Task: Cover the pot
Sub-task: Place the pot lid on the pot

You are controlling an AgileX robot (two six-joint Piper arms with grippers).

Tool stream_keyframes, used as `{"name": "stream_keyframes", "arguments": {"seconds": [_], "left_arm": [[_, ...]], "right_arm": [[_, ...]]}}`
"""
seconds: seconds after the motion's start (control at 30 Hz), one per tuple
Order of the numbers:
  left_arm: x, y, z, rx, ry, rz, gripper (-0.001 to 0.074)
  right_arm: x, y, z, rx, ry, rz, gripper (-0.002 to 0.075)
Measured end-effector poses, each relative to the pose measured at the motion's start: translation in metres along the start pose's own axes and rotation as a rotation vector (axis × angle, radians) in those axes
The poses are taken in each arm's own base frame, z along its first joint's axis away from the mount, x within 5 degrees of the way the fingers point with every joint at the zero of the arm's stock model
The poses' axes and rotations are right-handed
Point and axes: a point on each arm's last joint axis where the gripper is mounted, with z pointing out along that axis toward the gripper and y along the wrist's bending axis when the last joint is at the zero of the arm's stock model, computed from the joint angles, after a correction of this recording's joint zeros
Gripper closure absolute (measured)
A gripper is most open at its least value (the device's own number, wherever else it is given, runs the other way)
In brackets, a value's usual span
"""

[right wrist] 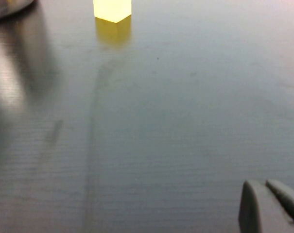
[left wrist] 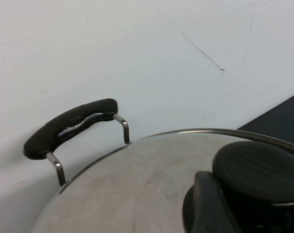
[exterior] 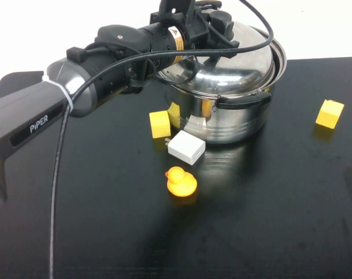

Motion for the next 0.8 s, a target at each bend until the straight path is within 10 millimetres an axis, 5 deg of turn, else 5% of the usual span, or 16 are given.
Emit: {"name": "stream_keyframes", "arguments": {"seconds": [0.8], "left_arm": [[0.0035,0.0002,0.0029,0.001,0.004,-0.052,0.041]], "right_arm": [[0.0,0.0,0.0,0.0,0.0,0.0,0.0728]]}}
